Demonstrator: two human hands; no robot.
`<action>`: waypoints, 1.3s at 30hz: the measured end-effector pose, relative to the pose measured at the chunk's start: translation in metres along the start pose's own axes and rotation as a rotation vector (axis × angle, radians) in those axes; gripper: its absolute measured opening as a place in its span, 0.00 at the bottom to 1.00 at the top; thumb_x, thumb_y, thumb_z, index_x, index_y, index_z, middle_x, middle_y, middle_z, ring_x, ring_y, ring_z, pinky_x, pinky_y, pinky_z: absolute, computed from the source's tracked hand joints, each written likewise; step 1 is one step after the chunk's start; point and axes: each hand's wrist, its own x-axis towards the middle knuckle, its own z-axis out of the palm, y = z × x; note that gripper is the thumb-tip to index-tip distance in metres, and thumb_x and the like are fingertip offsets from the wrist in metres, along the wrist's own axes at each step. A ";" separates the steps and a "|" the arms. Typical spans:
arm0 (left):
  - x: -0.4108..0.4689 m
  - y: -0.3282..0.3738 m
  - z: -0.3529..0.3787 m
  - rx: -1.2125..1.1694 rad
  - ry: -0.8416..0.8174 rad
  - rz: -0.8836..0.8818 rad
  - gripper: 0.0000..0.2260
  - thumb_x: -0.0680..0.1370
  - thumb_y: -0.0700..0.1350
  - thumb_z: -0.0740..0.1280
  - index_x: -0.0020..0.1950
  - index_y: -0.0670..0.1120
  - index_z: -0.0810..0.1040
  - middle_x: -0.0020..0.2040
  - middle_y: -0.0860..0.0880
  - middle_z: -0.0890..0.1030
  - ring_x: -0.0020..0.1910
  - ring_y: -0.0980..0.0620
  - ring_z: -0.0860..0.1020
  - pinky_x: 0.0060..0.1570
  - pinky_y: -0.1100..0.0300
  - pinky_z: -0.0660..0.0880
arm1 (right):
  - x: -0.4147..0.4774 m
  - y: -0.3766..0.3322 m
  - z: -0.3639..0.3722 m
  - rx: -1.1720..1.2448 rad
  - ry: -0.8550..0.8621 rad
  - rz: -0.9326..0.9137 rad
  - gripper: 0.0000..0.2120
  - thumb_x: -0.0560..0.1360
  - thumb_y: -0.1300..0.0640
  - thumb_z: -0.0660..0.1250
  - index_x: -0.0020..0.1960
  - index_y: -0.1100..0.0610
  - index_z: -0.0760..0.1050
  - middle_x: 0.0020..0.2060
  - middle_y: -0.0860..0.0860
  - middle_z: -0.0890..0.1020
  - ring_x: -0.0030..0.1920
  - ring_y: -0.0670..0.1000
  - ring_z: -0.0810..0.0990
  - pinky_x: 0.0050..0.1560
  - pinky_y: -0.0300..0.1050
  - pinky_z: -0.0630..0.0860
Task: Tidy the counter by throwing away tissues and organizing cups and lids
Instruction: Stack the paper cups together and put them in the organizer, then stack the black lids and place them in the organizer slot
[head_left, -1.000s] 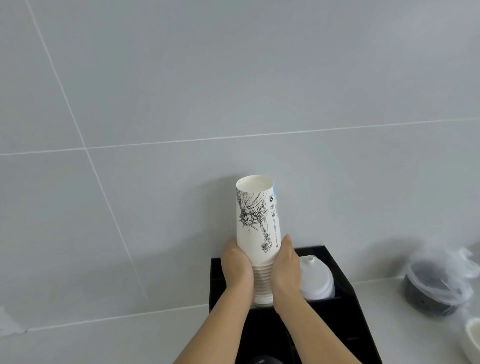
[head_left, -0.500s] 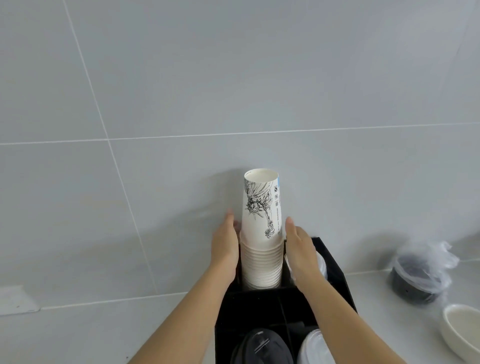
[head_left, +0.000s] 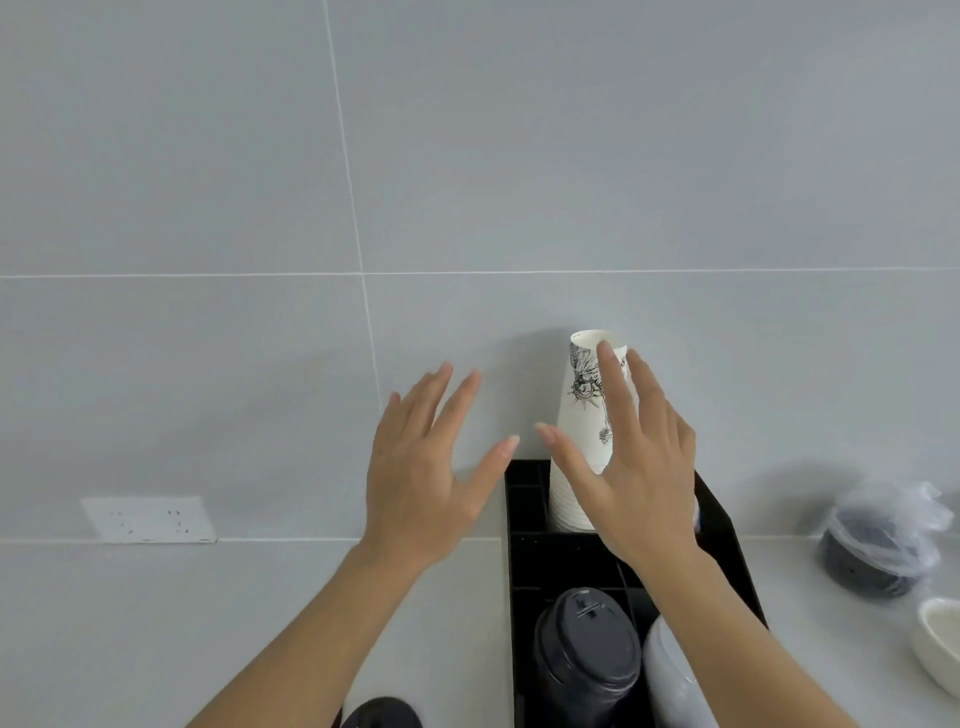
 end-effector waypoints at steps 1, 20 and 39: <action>-0.007 -0.003 -0.008 0.017 0.006 0.017 0.32 0.74 0.69 0.48 0.72 0.53 0.63 0.74 0.49 0.64 0.73 0.53 0.59 0.73 0.53 0.49 | -0.006 -0.008 0.000 -0.006 0.013 -0.039 0.35 0.72 0.31 0.54 0.73 0.47 0.57 0.71 0.57 0.68 0.67 0.55 0.69 0.63 0.60 0.66; -0.143 -0.126 -0.117 0.074 -0.077 -0.184 0.33 0.74 0.69 0.48 0.72 0.52 0.64 0.73 0.47 0.65 0.74 0.50 0.59 0.73 0.53 0.50 | -0.139 -0.142 0.059 -0.053 -0.235 -0.127 0.34 0.74 0.32 0.51 0.73 0.50 0.56 0.69 0.62 0.69 0.67 0.56 0.66 0.64 0.62 0.66; -0.187 -0.171 -0.101 0.030 -0.257 -0.292 0.34 0.72 0.70 0.48 0.71 0.51 0.65 0.73 0.48 0.66 0.73 0.51 0.60 0.72 0.57 0.50 | -0.195 -0.132 0.088 -0.221 -0.529 0.023 0.36 0.72 0.32 0.53 0.71 0.54 0.64 0.65 0.62 0.74 0.57 0.61 0.79 0.55 0.58 0.75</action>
